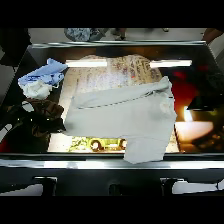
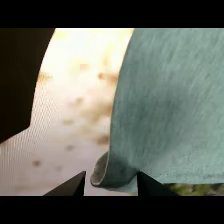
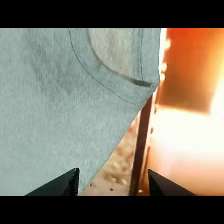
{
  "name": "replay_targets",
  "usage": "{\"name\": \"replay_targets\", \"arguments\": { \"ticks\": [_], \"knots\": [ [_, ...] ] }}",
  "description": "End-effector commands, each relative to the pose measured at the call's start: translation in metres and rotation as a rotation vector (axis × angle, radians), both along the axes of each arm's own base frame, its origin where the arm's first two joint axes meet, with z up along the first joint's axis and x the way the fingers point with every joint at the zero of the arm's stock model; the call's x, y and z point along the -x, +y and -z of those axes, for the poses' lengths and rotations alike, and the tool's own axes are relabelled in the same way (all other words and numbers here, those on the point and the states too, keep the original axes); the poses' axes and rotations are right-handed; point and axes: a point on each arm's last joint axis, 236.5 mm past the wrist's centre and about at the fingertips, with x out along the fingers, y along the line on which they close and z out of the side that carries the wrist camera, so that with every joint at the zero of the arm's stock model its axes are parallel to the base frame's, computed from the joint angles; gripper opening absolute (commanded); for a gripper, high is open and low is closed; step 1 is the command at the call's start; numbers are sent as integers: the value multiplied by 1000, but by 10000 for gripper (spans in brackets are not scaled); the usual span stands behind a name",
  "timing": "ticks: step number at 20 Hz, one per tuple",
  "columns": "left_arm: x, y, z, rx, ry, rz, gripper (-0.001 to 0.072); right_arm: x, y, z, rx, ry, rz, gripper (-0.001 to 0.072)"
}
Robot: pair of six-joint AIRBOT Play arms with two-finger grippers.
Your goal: Fold the shirts.
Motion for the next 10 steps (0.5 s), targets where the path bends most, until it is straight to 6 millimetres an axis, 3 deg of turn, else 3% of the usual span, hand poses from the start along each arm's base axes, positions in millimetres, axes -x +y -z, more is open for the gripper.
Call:
{"name": "replay_targets", "arguments": {
  "ticks": [1, 2, 3, 6, 10],
  "knots": [
    [3, -7, 13, 2, -12, 2, 394, 11, -2, 4, 11, 42, -13, 525],
    [-2, -8, 14, -4, -34, 1, 359, 15, -3, 6, 17, 55, -13, 525],
    [-8, -8, 15, -12, -55, -12, 242, 22, -3, 11, 24, 73, -12, 525],
    [-18, -7, 16, -27, -93, -22, 46, 55, 10, 41, 10, 135, -14, 525],
    [-19, -7, 13, -28, -107, -12, 40, 108, 55, 90, -125, 244, -32, 526]
  ]
}}
